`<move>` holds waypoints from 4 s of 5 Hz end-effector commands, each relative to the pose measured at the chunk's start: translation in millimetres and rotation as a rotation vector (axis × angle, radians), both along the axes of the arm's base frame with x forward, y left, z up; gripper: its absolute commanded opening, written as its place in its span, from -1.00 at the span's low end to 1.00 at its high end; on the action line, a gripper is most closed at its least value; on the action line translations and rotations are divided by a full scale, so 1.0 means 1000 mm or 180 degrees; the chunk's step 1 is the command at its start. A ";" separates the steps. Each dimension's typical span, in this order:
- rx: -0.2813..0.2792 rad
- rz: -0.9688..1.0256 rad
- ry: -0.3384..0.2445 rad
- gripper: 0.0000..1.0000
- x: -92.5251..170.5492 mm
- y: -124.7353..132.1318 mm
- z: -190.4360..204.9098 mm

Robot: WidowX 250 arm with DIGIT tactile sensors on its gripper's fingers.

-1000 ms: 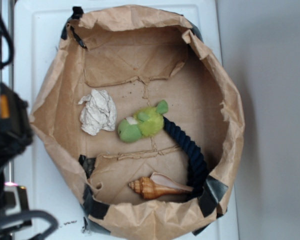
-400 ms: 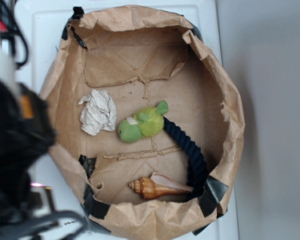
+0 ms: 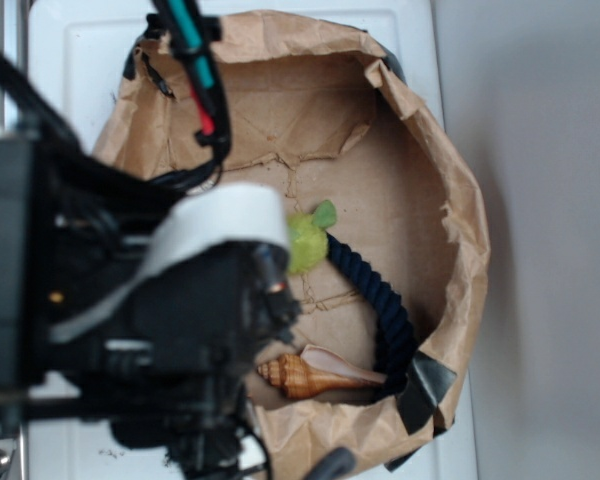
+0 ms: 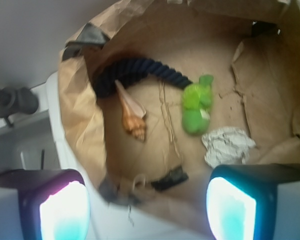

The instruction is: Grab the shell.

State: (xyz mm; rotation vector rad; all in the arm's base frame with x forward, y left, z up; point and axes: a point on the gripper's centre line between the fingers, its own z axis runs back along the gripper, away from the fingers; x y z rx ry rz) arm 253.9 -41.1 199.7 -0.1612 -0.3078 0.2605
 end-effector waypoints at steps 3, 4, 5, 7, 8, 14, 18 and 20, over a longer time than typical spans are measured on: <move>0.0094 -0.0341 -0.0396 1.00 0.034 0.042 -0.045; 0.0473 -0.0551 -0.0425 1.00 0.030 0.047 -0.061; 0.0536 -0.0505 -0.0387 1.00 0.028 0.044 -0.060; 0.0443 -0.0651 -0.0201 1.00 0.016 0.021 -0.066; 0.0349 -0.0737 -0.0178 1.00 0.012 0.012 -0.058; 0.0383 -0.1147 -0.0370 1.00 0.024 -0.004 -0.078; 0.0635 -0.0950 -0.0304 1.00 0.057 -0.017 -0.109; 0.0232 -0.1446 -0.0289 1.00 0.035 -0.027 -0.131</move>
